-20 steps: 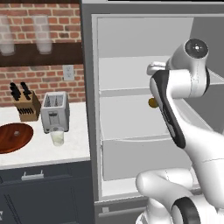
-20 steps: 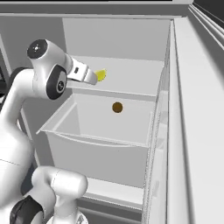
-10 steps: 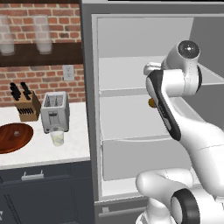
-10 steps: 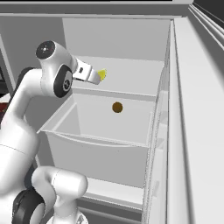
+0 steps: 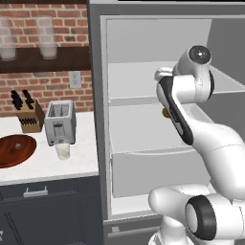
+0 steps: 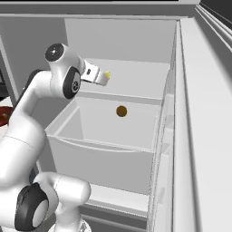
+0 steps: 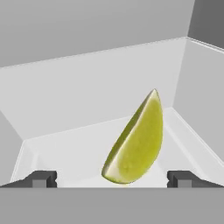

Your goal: Grab a lemon wedge from the fridge and one ice cube from the ice bowl, and put them in the glass of lemonade.

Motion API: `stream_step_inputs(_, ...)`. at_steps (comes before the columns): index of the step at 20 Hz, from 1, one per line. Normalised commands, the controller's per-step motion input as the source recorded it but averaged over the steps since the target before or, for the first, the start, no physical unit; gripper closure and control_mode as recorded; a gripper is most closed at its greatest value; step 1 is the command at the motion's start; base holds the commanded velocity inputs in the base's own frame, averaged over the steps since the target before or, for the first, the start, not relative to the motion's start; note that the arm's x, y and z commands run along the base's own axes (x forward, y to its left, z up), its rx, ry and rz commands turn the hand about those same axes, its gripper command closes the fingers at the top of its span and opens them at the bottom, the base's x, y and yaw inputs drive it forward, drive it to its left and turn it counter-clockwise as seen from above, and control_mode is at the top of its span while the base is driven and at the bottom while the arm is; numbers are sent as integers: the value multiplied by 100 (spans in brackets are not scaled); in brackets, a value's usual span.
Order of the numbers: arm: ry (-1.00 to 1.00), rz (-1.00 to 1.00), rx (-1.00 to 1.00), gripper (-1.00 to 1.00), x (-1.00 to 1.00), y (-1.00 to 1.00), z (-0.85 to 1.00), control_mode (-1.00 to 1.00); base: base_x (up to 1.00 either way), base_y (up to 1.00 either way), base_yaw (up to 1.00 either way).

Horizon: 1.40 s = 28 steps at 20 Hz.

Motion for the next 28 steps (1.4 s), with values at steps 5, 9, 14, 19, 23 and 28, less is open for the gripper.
stream_step_inputs(5,0,-3,0,-100,35,-1,0,-100,0,0,0)
stream_step_inputs(9,0,-3,0,-100,31,-2,0,-100,0,0,0)
stream_step_inputs(14,0,-3,0,-100,19,-11,-3,-100,0,0,0)
stream_step_inputs(19,0,-4,0,-100,0,-20,-5,-100,0,0,0)
stream_step_inputs(23,0,-3,0,-100,-6,-19,-13,-100,0,0,0)
stream_step_inputs(28,0,-2,0,-100,-20,-5,-14,-100,0,0,0)
